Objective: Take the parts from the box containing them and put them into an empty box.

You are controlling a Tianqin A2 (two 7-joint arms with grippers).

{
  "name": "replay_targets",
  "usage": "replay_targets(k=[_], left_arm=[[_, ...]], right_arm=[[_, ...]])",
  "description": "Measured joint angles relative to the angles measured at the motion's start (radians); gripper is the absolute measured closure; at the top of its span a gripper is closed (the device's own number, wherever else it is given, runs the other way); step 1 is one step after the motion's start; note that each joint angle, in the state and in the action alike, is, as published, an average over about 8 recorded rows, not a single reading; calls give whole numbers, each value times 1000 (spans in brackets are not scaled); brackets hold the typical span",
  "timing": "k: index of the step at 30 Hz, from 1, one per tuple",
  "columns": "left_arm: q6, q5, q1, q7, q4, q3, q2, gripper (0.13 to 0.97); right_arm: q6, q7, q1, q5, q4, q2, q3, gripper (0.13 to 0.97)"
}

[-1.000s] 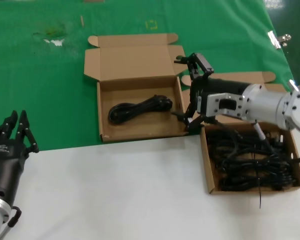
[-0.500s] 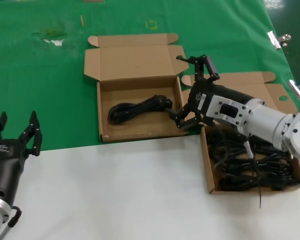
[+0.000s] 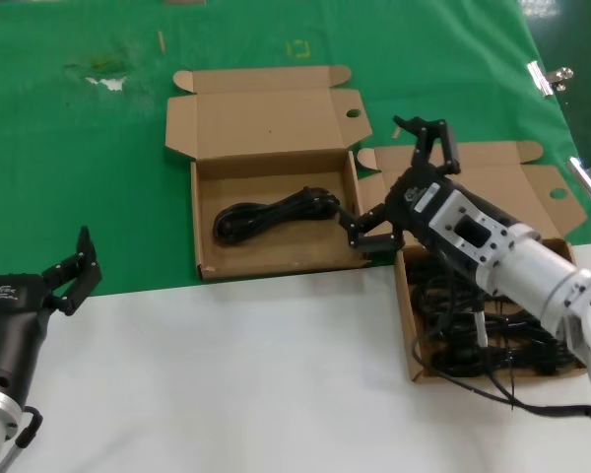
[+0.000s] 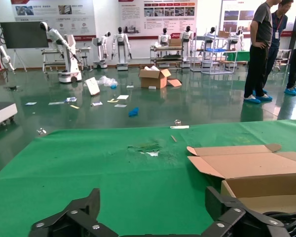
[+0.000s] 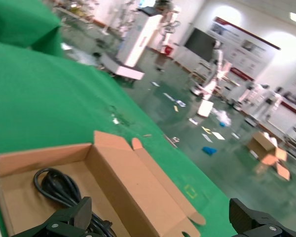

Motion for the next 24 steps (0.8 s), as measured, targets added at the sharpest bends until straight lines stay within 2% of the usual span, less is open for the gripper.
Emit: replay_targets(k=[1, 9, 13, 21, 24], left_arm=[[0, 0, 0, 0, 0, 0, 0, 406], [0, 0, 0, 0, 0, 0, 0, 248], [0, 0, 0, 0, 0, 0, 0, 248], [0, 0, 0, 0, 0, 0, 0, 157], [0, 0, 0, 0, 0, 0, 0, 150]], right_arm=[[10, 7, -11, 6, 7, -2, 6, 129], [90, 62, -98, 53, 64, -18, 52, 129], [130, 91, -141, 77, 92, -26, 75, 129], [210, 146, -228, 125, 148, -43, 121, 129], [240, 167, -260, 142, 169, -49, 139, 129]])
